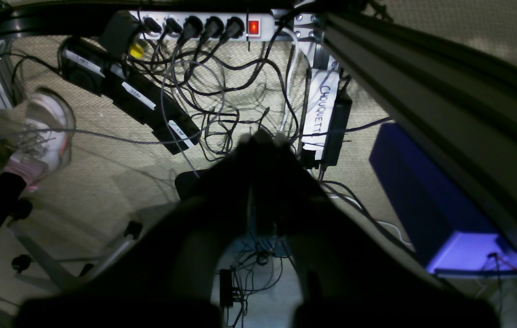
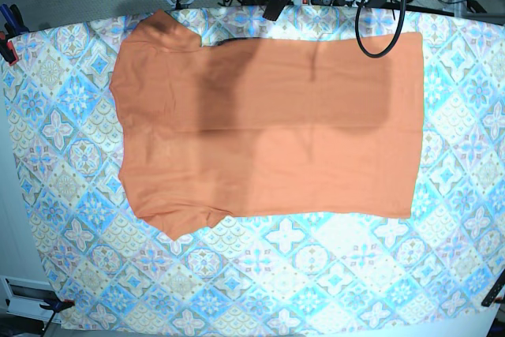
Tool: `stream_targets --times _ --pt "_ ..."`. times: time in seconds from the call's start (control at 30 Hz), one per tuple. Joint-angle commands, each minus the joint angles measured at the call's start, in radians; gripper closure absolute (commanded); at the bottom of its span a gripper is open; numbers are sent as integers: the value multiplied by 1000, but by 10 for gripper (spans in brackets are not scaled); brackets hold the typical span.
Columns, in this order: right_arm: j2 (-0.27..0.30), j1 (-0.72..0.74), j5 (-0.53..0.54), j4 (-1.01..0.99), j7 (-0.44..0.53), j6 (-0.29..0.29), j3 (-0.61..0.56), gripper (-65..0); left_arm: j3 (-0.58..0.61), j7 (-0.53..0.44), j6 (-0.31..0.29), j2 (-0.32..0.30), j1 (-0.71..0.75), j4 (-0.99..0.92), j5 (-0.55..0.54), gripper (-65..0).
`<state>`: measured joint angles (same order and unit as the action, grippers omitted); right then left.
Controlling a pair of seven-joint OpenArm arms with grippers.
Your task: Fold the T-shirt properly
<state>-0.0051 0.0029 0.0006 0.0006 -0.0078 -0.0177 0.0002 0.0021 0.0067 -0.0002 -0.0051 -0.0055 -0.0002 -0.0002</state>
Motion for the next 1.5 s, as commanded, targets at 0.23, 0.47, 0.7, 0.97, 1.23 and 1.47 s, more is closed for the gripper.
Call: stream_targets --times 0.23,0.47,0.7,0.97,1.23,1.47 --pt "1 4 2 -1 7 3 2 0 3 -6 4 -17 23 1 6 0" --pt "1 4 2 -1 7 3 2 0 2 -7 4 -12 16 2 6 0" --pt "1 3 2 -1 7 3 2 0 0 -7 4 -9 14 2 4 0" --pt "6 1 2 -1 7 3 2 0 0 -7 4 -9 16 2 4 0" --pt "6 -1 2 -1 7 3 2 0 0 -7 4 -9 19 2 4 0" --pt "17 -1 2 -1 7 3 2 0 0 -7 4 -9 22 2 4 0"
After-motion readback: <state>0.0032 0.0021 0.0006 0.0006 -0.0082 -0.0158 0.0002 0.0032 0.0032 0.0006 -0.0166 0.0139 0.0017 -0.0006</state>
